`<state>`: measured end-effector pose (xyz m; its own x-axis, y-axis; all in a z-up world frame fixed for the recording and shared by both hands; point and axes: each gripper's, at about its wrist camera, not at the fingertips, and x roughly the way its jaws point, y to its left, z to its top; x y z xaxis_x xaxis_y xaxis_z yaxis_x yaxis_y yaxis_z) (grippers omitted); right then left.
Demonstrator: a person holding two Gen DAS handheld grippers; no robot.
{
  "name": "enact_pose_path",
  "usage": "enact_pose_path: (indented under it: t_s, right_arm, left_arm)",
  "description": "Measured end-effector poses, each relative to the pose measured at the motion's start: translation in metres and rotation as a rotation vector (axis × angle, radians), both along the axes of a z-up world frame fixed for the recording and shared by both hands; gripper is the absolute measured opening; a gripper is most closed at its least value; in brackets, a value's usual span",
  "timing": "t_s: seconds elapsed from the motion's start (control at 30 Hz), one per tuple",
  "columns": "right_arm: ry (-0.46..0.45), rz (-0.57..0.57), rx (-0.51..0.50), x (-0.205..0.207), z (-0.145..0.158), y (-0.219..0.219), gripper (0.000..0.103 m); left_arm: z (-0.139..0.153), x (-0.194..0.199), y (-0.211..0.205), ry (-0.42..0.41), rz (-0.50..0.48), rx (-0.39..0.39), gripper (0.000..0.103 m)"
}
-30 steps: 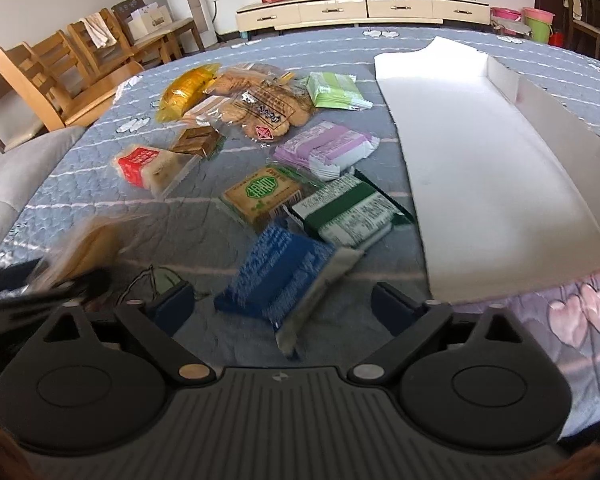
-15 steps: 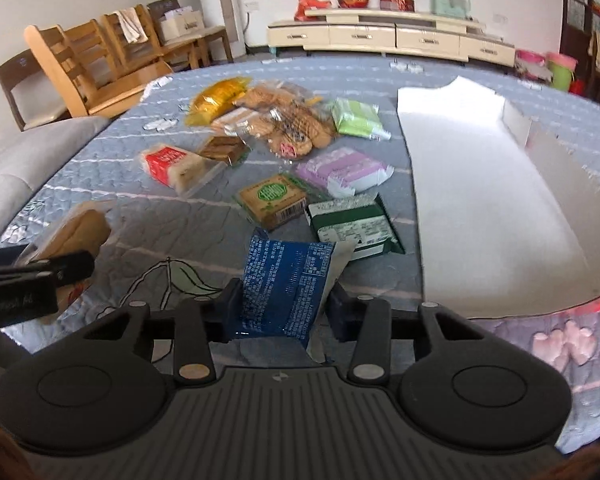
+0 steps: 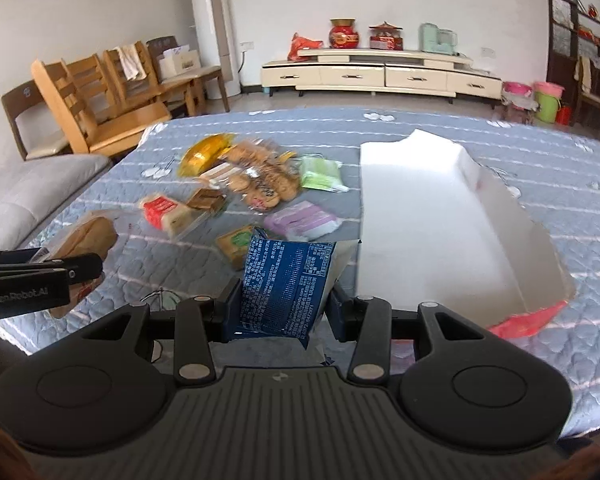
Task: Organize snacks
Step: 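Carry bread bag in left tool while right tool carries blue pack toward white tray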
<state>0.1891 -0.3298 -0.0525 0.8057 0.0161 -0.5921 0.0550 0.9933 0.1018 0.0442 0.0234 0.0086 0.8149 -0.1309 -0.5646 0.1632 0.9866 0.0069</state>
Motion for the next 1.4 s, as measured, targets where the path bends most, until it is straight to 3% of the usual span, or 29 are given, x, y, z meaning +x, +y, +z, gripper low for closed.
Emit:
enact_pose_path:
  t_s: [0.17,0.47,0.7,1.1,1.4]
  right_arm:
    - [-0.007,-0.034,-0.006,-0.009,0.003,-0.015,0.053]
    - [-0.029,-0.082,0.024,-0.015,0.007,-0.038,0.053]
    - [-0.062,-0.087,0.025,-0.01,0.02,-0.056,0.053]
    - [-0.078,-0.122,0.014,0.02,0.037,-0.106,0.053]
    - [-0.063,-0.115,-0.013,0.051,0.041,-0.136,0.053]
  left_arm:
    - [0.005,-0.002,-0.013,-0.002,-0.042,-0.004,0.067]
    - [0.019,0.001,-0.046,-0.025,-0.138,0.062,0.066]
    - [0.03,0.013,-0.078,-0.016,-0.14,0.008,0.066]
    - [0.046,0.039,-0.152,-0.023,-0.221,0.015,0.066]
    - [0.036,0.059,-0.197,0.004,-0.259,0.039,0.066]
